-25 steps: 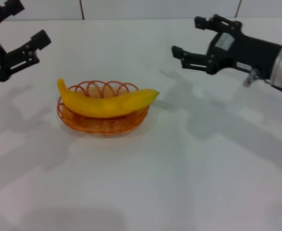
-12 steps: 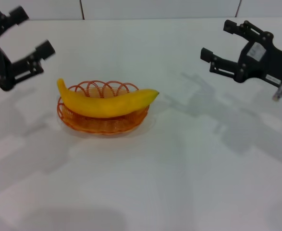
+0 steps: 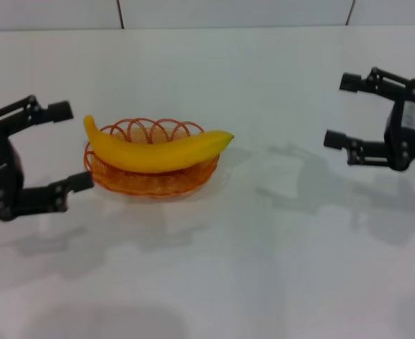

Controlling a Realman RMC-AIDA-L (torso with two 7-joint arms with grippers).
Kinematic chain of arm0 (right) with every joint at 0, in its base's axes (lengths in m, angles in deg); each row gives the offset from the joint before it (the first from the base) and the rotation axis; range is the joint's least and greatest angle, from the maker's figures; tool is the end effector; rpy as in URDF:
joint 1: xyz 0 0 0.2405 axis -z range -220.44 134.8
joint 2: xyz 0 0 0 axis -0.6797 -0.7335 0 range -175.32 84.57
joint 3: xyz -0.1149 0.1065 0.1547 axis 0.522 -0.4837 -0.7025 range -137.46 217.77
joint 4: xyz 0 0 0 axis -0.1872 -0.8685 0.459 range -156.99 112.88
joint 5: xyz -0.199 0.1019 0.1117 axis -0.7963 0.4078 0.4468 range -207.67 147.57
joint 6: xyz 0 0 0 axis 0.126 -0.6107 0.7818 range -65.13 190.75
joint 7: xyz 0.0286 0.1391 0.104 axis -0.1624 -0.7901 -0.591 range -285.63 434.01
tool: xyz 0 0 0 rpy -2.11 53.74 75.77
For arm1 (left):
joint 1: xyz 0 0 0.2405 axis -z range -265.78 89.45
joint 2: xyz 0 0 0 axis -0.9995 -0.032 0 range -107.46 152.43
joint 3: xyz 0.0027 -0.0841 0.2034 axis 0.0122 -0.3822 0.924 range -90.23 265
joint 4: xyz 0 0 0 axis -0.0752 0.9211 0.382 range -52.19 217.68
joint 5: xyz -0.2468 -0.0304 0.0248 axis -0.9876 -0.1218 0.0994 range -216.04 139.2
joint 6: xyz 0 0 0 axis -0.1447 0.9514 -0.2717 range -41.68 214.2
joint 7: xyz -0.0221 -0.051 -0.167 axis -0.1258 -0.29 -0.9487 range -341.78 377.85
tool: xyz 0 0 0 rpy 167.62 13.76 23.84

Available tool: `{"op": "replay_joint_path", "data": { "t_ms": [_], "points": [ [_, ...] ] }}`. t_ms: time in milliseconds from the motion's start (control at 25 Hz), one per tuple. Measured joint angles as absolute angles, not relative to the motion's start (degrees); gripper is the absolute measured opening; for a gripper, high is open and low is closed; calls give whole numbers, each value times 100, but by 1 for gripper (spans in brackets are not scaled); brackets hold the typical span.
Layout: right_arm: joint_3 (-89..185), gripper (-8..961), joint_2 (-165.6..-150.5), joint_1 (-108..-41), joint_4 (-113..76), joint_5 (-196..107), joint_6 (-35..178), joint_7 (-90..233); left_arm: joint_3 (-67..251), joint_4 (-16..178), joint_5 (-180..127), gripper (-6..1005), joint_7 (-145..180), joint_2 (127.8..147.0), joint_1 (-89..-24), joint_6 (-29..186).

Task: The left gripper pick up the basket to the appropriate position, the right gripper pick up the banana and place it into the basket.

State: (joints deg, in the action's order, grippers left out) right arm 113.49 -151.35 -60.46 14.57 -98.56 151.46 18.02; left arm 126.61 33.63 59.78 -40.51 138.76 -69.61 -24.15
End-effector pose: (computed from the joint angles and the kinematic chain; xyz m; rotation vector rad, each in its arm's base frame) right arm 0.2542 0.3345 0.0395 -2.5778 0.1231 0.8759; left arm -0.2392 0.2985 0.0763 -2.6140 0.0842 -0.9403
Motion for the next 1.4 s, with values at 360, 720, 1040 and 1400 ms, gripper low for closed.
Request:
{"op": "replay_joint_path", "data": {
  "t_ms": [360, 720, 1040, 1400],
  "points": [
    [10518, 894, -15239, -6308, 1821, -11774, 15165, 861, 12511, 2045, 6601, 891, -5081, 13880, -7259, -2396],
    [9662, 894, -15787, -6426, 2651, -13501, 14830, 117, 11966, 1774, 7137, 891, -5436, 13895, -7229, -2377],
    [9584, 894, -15806, -6516, 2695, -13871, 14648, -190, 11632, 1808, 7599, 891, -5541, 13880, -7216, -2200],
    [9571, 894, -15817, -6565, 2703, -13971, 14616, -257, 11553, 1781, 7885, 891, -5742, 13874, -7173, -2073]
  ]
}}
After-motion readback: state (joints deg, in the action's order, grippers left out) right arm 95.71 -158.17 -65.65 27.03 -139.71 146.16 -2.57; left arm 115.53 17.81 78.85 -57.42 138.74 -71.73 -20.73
